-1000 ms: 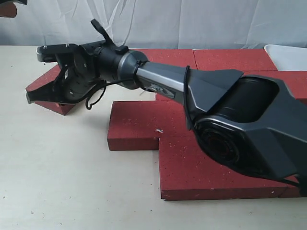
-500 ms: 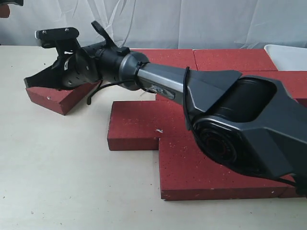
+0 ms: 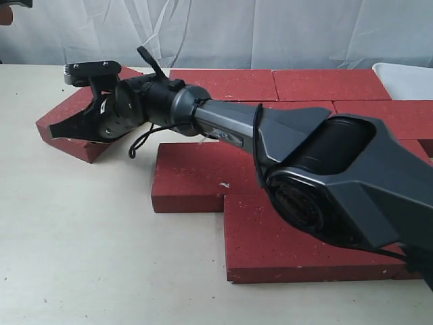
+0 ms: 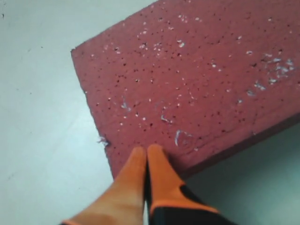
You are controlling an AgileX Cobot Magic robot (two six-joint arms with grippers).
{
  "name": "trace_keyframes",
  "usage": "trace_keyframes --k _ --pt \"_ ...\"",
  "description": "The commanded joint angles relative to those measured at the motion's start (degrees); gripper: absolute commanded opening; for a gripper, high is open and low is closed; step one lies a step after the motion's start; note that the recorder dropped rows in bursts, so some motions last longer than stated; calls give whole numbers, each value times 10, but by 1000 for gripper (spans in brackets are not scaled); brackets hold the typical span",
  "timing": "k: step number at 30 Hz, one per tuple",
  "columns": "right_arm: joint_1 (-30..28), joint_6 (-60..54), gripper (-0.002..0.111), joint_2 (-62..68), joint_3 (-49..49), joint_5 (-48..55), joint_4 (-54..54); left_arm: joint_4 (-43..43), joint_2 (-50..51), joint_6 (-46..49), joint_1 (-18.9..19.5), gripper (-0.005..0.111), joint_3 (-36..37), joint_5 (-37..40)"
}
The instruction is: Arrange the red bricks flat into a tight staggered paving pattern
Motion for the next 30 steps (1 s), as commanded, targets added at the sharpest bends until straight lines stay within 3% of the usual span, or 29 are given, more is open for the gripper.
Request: trace_keyframes --k 1,5,11,18,25,30 --pt "-2 -74 -1 3 -18 107 14 -3 -3 0 1 0 -3 -8" --pt "-5 -83 -1 -3 -67 215 -29 -3 -3 0 1 0 -3 -10" --pt "-20 -66 -1 -22 -154 238 -45 -3 -3 0 1 0 -3 -10" --pt "-20 -31 -1 12 -159 143 -37 -15 -3 0 1 0 -3 -9" --pt "-18 -30 -1 50 -159 66 78 -15 -3 0 1 0 -3 -11" --pt "-7 -30 -1 54 -159 13 102 -16 -3 0 1 0 -3 -11"
